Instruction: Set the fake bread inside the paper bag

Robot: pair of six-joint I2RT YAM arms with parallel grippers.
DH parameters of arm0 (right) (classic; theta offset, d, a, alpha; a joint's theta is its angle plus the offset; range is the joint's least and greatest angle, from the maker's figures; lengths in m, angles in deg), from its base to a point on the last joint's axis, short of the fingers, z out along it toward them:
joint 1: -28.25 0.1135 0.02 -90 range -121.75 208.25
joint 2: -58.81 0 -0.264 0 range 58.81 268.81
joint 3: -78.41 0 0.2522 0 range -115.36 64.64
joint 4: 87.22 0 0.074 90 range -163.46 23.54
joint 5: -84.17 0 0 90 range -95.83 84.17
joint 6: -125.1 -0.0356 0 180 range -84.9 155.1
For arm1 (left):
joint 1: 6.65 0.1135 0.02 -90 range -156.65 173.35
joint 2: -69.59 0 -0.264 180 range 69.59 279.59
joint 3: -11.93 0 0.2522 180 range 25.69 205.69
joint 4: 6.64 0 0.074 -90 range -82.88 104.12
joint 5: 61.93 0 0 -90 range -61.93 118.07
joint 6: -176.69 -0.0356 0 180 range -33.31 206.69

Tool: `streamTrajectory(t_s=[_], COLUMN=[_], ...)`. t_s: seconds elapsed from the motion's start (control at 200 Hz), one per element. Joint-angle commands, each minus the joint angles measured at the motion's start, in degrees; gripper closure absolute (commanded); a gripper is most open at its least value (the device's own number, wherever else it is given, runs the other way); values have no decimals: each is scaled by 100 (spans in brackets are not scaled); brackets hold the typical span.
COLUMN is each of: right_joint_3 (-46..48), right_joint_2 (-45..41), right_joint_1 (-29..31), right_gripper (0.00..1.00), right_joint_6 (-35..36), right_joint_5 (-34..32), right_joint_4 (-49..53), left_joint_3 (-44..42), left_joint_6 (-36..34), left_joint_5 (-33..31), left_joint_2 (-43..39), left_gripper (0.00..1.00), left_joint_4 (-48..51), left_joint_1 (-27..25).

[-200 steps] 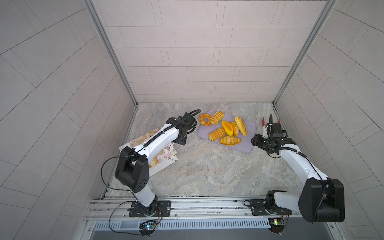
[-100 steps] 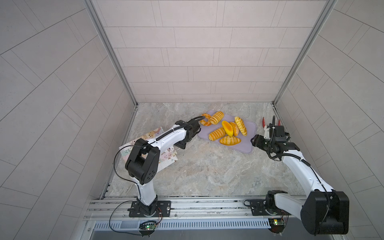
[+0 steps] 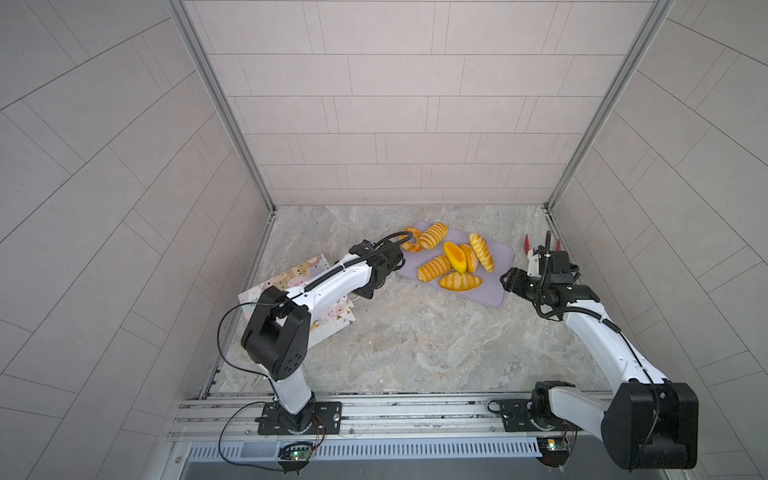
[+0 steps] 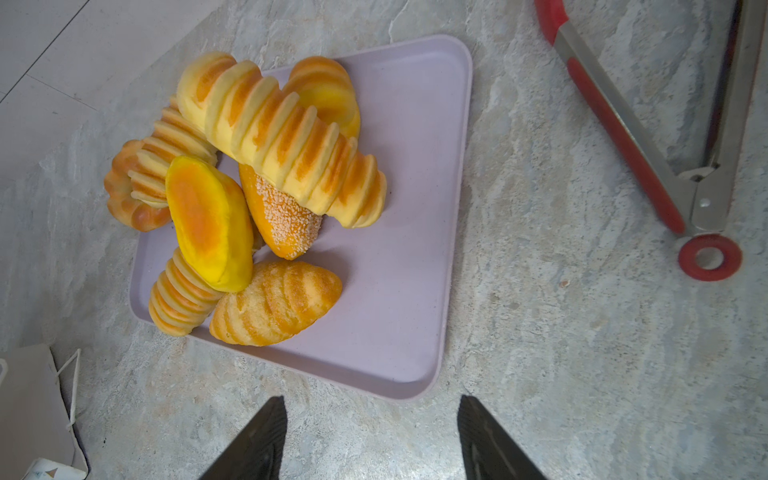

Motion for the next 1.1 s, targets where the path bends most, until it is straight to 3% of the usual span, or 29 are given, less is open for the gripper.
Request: streamTrajectory(t_s=[0.0, 0.24, 0.485, 0.565, 0.711, 0.831, 1.096], right_joint_3=[-77, -121, -223, -259, -273, -246, -264], right_joint_2=[-127, -132, -53, -37, -17, -39, -123], right_joint_1=[-13, -49, -82, -93, -113, -137, -138], right_gripper=[33, 33, 33, 32, 33, 33, 33], right_joint_6=[-10, 27, 41, 43, 49, 51, 51], right_joint_5=[21, 62, 146, 169, 175, 198, 218], right_joint_4=[4, 40, 40, 40, 40, 40, 58], left_joint_3=[-2, -74, -214, -196, -147, 2, 768], left_joint_6=[123, 165, 145, 142, 155, 120, -85], left_joint_5=[-222, -446, -334, -330, -357, -382, 238], left_joint_2=[236, 296, 412, 501, 434, 145, -875], left_gripper=[10, 11, 23, 33, 78, 99, 100], left_joint_4=[103, 66, -81, -81, 3, 173, 432], left_joint_1=[2, 148, 433, 457, 463, 459, 459])
